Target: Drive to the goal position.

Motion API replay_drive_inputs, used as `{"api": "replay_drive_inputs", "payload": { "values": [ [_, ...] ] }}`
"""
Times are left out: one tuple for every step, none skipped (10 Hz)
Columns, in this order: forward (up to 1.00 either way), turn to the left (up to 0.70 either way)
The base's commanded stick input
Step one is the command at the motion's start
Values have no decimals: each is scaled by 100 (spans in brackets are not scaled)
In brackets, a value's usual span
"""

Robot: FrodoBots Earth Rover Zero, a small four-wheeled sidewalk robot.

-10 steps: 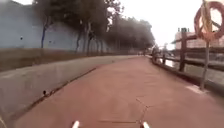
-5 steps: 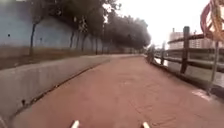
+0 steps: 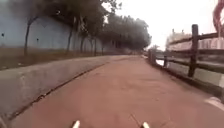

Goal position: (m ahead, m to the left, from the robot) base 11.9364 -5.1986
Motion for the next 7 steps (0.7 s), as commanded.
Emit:
{"api": "replay_drive_inputs", "payload": {
  "values": [
    [70, 0],
    [70, 0],
    [70, 0],
    [70, 0],
    [70, 0],
    [70, 0],
    [70, 0]
  ]
}}
